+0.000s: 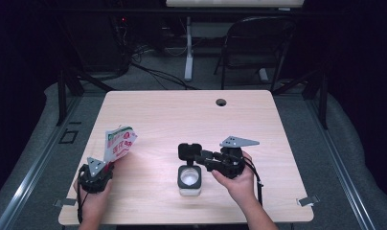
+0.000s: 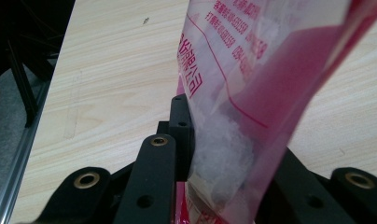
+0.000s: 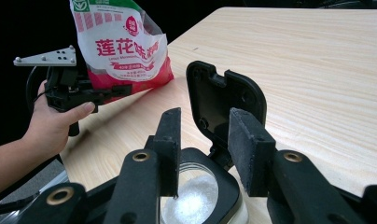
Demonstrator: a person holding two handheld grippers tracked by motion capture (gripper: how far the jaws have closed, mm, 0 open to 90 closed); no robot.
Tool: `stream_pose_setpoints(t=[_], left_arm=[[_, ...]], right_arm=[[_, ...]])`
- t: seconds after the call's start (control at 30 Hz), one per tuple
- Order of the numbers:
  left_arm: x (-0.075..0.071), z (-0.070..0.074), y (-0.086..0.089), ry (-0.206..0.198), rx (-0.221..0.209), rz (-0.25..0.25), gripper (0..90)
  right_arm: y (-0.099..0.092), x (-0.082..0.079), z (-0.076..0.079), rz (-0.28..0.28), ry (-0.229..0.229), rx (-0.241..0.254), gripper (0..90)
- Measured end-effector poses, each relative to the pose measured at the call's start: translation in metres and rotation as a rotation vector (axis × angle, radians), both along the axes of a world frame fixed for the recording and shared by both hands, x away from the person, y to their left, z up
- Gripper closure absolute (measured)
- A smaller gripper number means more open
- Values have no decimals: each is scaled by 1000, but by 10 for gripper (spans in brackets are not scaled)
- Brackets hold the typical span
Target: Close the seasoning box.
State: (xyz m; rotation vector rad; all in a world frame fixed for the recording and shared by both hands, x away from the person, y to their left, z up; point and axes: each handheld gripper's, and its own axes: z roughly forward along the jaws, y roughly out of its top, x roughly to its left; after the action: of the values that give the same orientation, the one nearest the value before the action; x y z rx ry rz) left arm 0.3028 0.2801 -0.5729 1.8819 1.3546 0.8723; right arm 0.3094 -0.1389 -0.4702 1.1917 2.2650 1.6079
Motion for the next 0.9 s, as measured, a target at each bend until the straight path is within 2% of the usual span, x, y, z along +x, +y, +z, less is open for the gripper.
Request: stream_pose_setpoints(t=[0.3,0.43,0.47,0.53,0.6,0.67,0.7,0.77,0.9], left_arm=[[-1,-1,1,14,-12,-3,757],[-4,1,-3,5,-22,-15,610],[-5,2,-6,0,-22,-40,571],[-6,2,-7,11,-25,-56,538],[-8,3,-10,11,-26,-77,458],[-10,5,-12,10,-23,-79,399],[-10,5,-12,10,-23,-79,374],[-13,7,-14,7,-59,-96,338],[-17,11,-20,-1,-77,-131,298]], right_arm=[[-1,0,1,1,-5,1,640],[-2,0,2,-4,-6,16,637],[-4,1,3,-3,-7,14,636],[-4,1,3,-4,-7,16,636],[-5,1,5,-10,-6,26,634],[-5,1,5,-9,-6,21,631],[-5,1,5,-7,-10,19,628],[-7,2,7,-10,-11,14,615],[-11,5,9,-14,-2,25,575]])
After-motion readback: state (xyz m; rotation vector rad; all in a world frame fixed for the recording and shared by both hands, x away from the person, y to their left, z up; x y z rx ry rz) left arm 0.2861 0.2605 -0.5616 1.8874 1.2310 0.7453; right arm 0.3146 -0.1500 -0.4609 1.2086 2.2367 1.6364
